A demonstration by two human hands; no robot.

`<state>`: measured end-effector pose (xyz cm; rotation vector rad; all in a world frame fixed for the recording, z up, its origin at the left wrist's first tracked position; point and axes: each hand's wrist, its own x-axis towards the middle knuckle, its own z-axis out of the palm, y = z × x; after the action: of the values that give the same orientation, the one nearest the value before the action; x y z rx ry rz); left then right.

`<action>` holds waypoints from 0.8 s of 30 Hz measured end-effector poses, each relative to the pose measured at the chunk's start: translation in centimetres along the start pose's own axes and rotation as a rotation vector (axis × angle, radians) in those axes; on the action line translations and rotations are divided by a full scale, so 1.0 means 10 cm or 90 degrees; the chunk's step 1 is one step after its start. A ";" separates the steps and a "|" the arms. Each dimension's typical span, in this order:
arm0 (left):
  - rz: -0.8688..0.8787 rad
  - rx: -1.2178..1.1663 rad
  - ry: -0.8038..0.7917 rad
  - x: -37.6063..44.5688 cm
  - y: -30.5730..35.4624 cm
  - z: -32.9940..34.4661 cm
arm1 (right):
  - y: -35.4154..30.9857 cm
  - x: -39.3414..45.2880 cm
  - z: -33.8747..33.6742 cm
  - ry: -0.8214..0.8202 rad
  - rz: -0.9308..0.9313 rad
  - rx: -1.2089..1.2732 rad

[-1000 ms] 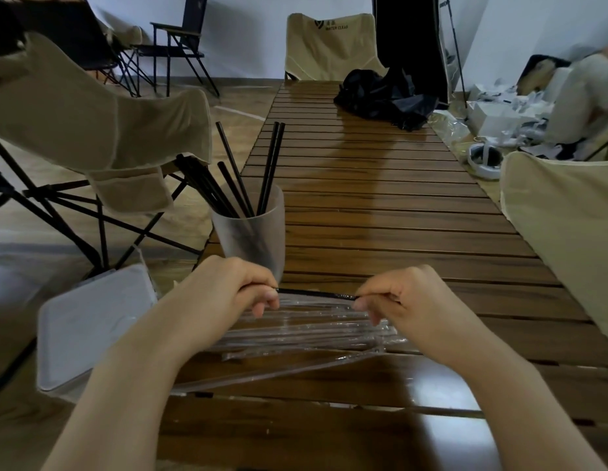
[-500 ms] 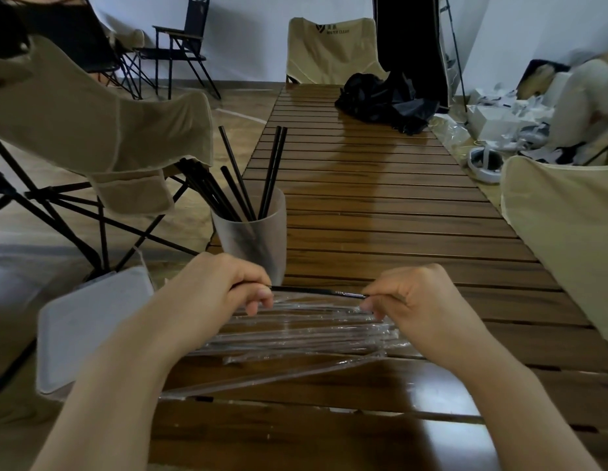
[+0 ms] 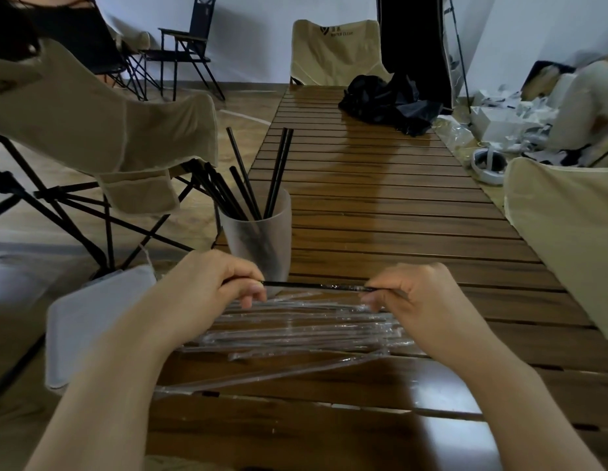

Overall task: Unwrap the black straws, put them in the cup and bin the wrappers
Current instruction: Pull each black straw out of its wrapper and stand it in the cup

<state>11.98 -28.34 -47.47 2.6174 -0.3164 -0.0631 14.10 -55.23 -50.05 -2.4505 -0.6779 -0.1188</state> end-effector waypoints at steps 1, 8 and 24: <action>0.005 0.003 -0.010 0.00 0.03 0.03 | 0.01 0.00 0.02 -0.006 0.001 -0.014; 0.022 -0.019 -0.072 0.08 0.15 0.19 | -0.09 0.01 0.08 -0.050 0.025 -0.005; 0.038 0.008 -0.053 0.19 0.36 0.39 | -0.06 0.02 0.06 -0.044 0.009 -0.033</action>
<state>12.66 -33.68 -49.06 2.6210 -0.4259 -0.1501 13.98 -54.34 -50.22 -2.5182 -0.6960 -0.0472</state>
